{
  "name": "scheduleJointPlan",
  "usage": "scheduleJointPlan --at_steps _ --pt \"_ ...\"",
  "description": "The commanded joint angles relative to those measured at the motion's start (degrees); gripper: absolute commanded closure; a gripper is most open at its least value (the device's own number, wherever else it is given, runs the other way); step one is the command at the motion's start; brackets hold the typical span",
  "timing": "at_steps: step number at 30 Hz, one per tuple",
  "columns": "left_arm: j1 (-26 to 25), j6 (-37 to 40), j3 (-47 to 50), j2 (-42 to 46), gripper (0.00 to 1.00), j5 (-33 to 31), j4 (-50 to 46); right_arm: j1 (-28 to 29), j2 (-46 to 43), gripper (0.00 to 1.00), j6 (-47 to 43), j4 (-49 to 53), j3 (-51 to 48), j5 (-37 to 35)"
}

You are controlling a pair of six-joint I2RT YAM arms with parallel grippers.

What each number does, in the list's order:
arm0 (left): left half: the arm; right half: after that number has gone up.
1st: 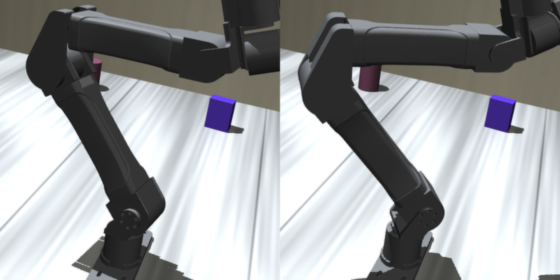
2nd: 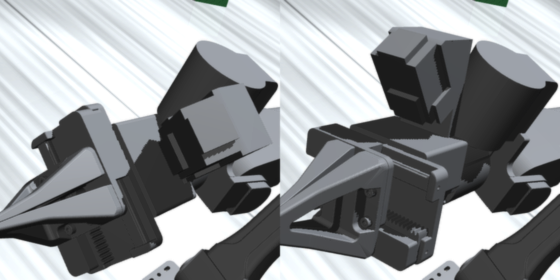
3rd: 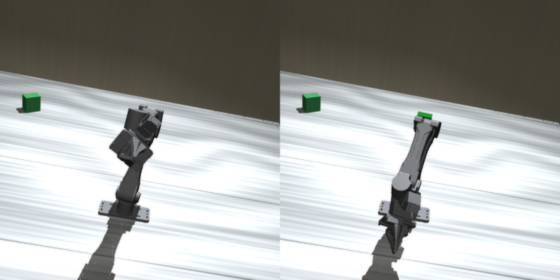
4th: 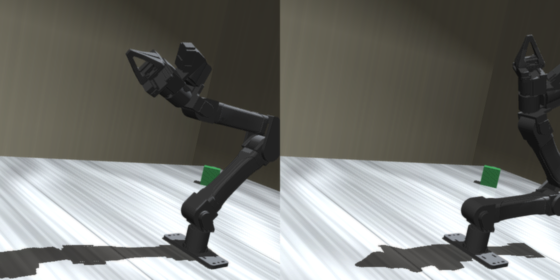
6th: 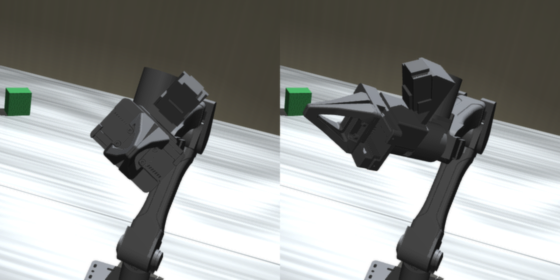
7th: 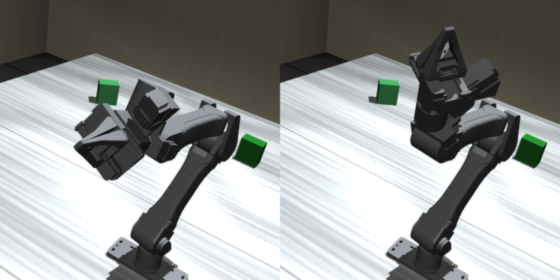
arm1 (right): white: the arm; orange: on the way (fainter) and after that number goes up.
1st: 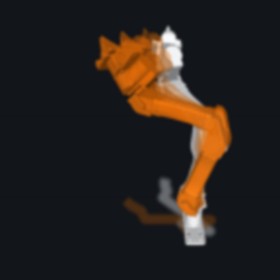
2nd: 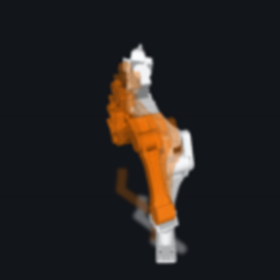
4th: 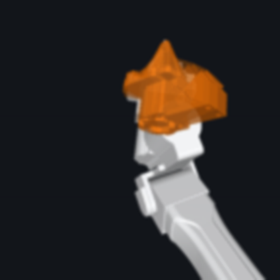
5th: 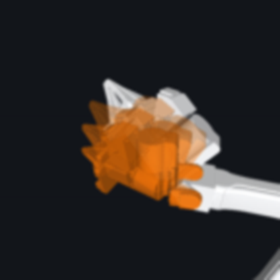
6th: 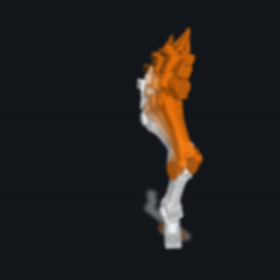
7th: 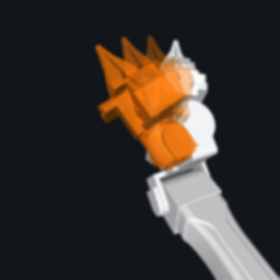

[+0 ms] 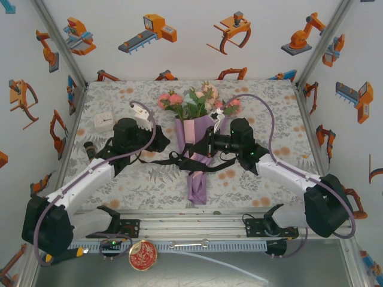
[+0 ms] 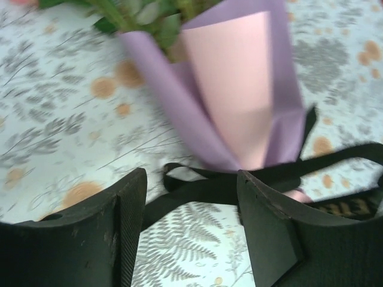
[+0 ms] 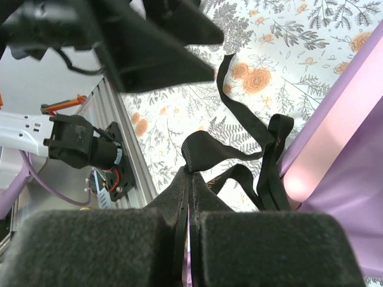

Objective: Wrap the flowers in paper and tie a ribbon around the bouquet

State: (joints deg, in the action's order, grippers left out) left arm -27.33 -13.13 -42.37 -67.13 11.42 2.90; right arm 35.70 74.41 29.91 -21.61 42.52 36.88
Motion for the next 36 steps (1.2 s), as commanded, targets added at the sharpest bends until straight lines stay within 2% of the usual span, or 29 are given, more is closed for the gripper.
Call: scheduleJointPlan --at_steps 1,7,14,17,19,22,23,25,28,32,36 --pt "1.1 0.8 -4.0 -7.3 0.4 1.1 -7.3 -0.2 -1.2 1.0 -2.5 2.6 0.4 2.4" --pt "0.5 4.9 -8.0 -21.1 0.38 11.3 -2.4 0.0 -1.3 1.0 -2.2 2.5 1.2 2.4" --pt "0.4 7.6 -10.5 -27.6 0.36 14.9 -5.2 0.0 -1.5 1.0 -2.3 2.4 1.8 1.7" --pt "0.2 6.8 -9.8 -29.0 0.38 13.2 -4.5 0.0 -1.1 1.0 -2.1 2.4 1.9 1.8" --pt "0.1 6.4 -9.5 -29.4 0.42 13.5 -3.5 0.0 -1.0 1.0 -2.1 2.3 1.9 2.0" --pt "-0.3 6.3 -9.2 -29.5 0.6 13.5 -1.6 0.0 -1.2 1.0 -2.3 2.7 1.7 1.7" --pt "-0.3 6.2 -9.4 -29.4 0.69 13.5 -1.4 0.0 -1.3 1.0 -2.4 3.1 1.7 1.6" --pt "-0.3 5.3 -9.6 -28.4 0.84 12.3 -1.5 0.0 -1.5 1.0 -2.7 3.7 1.4 1.1" --pt "0.0 0.3 -8.2 -22.8 0.98 6.8 -1.1 0.0 -2.1 1.0 -2.7 6.4 1.2 -3.0" --pt "0.0 -13.6 -2.8 -11.5 1.0 -3.1 -2.3 -0.1 -1.7 1.0 -2.9 11.8 2.4 -10.5" --pt "-1.8 -24.3 5.1 -1.1 0.98 -4.8 0.8 0.0 1.5 1.0 -1.7 11.0 4.0 -9.4"
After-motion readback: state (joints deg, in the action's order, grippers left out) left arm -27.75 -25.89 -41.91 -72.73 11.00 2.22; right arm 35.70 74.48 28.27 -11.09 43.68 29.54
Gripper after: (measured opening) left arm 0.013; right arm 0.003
